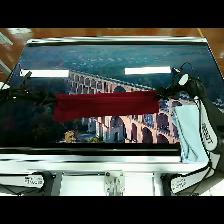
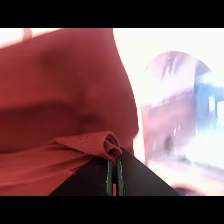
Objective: Fold the shirts.
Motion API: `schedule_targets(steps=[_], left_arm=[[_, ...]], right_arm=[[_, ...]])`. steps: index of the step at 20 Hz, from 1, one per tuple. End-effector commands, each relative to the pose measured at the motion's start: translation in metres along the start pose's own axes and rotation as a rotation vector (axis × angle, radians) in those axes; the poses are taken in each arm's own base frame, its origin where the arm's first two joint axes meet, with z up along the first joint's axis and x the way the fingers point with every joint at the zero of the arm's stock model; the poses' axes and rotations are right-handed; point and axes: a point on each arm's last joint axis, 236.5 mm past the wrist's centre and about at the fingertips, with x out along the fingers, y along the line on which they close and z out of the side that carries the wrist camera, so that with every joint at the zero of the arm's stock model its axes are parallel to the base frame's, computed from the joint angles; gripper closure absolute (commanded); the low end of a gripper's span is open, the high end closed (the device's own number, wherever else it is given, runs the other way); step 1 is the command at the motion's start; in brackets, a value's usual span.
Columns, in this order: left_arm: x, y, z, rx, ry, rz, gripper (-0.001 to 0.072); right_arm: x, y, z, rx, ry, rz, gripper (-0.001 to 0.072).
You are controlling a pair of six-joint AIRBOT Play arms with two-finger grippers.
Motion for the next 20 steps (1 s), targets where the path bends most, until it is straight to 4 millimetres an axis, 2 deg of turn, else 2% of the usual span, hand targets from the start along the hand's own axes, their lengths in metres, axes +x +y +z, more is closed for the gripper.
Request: schedule_targets(steps=[1, 4, 5, 6, 7, 8, 9, 11, 12, 13, 16, 20], left_arm=[[0.036, 0.020, 0.016, -0.064, 0.026, -0.001, 0.0672], [0.067, 0.034, 0.000, -0.114, 0.099, -0.002, 0.0671], [0.070, 0.039, 0.000, -0.141, 0.102, 0.002, 0.0655], [0.070, 0.042, 0.002, -0.164, 0.090, 0.008, 0.0536], [0.068, 0.044, 0.006, -0.173, 0.075, 0.012, 0.0323], [0.062, 0.043, 0.011, -0.175, 0.068, 0.008, 0.0152], [0.055, 0.043, 0.015, -0.180, 0.063, 0.001, 0.0091], [0.038, 0.040, 0.024, -0.171, 0.061, -0.017, 0.0100], [0.031, 0.038, 0.028, -0.170, 0.054, -0.021, 0.0101], [0.024, 0.035, 0.031, -0.162, 0.043, -0.022, 0.0102], [0.013, 0.024, 0.036, -0.135, 0.016, -0.021, 0.0102], [0.006, 0.008, 0.031, -0.105, 0.034, -0.036, 0.0103]], right_arm=[[0.027, 0.003, 0.014, 0.056, -0.009, 0.024, 0.0648], [0.040, 0.008, 0.011, 0.057, -0.002, 0.032, 0.0637], [0.041, 0.010, 0.011, 0.054, 0.001, 0.035, 0.0546], [0.042, 0.010, 0.010, 0.047, 0.003, 0.033, 0.0327], [0.040, 0.011, 0.010, 0.024, 0.004, 0.033, 0.0192], [0.036, 0.008, 0.008, -0.017, 0.015, 0.027, 0.0133], [0.030, 0.000, 0.007, -0.048, 0.020, -0.002, 0.0066], [0.020, -0.032, 0.009, -0.024, 0.022, -0.084, 0.0043], [0.018, -0.039, 0.007, 0.042, 0.034, -0.065, 0.0043], [0.020, -0.036, 0.005, 0.109, 0.044, -0.003, 0.0043], [0.024, -0.003, 0.014, 0.208, 0.033, 0.249, 0.0043], [0.045, 0.024, 0.007, 0.243, 0.071, 0.350, 0.0044]])
